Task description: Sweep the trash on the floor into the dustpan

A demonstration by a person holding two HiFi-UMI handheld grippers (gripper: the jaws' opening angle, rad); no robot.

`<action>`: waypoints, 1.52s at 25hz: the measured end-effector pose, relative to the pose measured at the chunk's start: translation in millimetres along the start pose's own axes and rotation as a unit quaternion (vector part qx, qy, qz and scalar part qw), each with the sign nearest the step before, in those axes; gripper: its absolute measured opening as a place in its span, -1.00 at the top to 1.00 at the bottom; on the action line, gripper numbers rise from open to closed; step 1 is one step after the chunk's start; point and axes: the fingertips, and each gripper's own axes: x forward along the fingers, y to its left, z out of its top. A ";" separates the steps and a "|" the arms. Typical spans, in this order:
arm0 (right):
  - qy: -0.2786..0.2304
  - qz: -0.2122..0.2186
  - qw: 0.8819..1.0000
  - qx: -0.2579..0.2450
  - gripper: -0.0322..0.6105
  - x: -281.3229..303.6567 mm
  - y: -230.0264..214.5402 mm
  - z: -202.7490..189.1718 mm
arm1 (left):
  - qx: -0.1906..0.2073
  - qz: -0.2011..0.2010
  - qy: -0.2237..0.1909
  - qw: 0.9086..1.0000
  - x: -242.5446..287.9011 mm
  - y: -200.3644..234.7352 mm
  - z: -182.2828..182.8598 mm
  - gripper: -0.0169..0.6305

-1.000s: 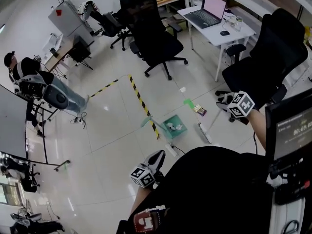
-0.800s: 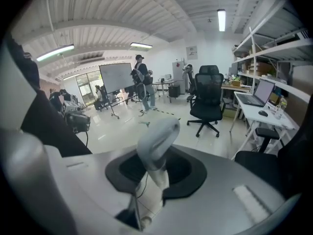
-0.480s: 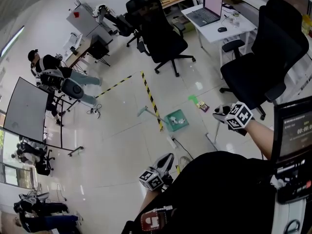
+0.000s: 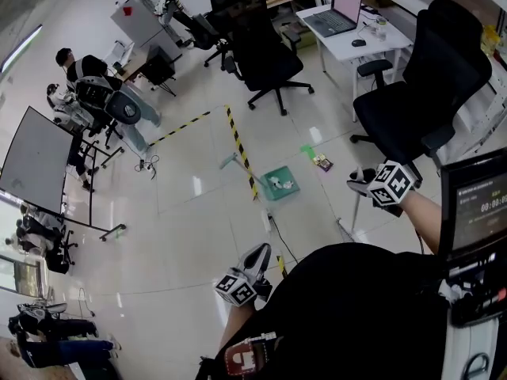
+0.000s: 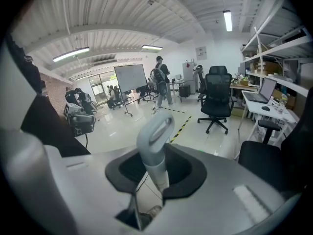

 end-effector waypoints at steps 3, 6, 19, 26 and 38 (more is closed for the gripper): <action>0.002 -0.025 1.000 0.010 0.66 9.1 26.3 4.0 | -0.013 -0.014 0.002 1.000 -41.3 19.9 0.6 0.94; 0.004 -0.062 0.998 0.028 0.66 18.7 52.1 -1.9 | -0.018 -0.044 0.026 0.999 -87.3 42.1 -15.5 0.94; -0.010 -0.074 0.996 0.054 0.67 -5.4 125.2 -26.3 | -0.008 -0.063 0.018 0.998 -124.7 33.8 -21.3 0.94; -0.021 -0.057 0.997 0.048 0.66 -14.5 114.8 -28.0 | 0.001 -0.056 0.013 0.998 -104.5 7.4 -25.9 0.94; 0.012 -0.067 0.998 0.017 0.66 -2.7 110.9 -33.7 | 0.001 -0.023 0.005 1.000 -130.2 18.7 -20.6 0.94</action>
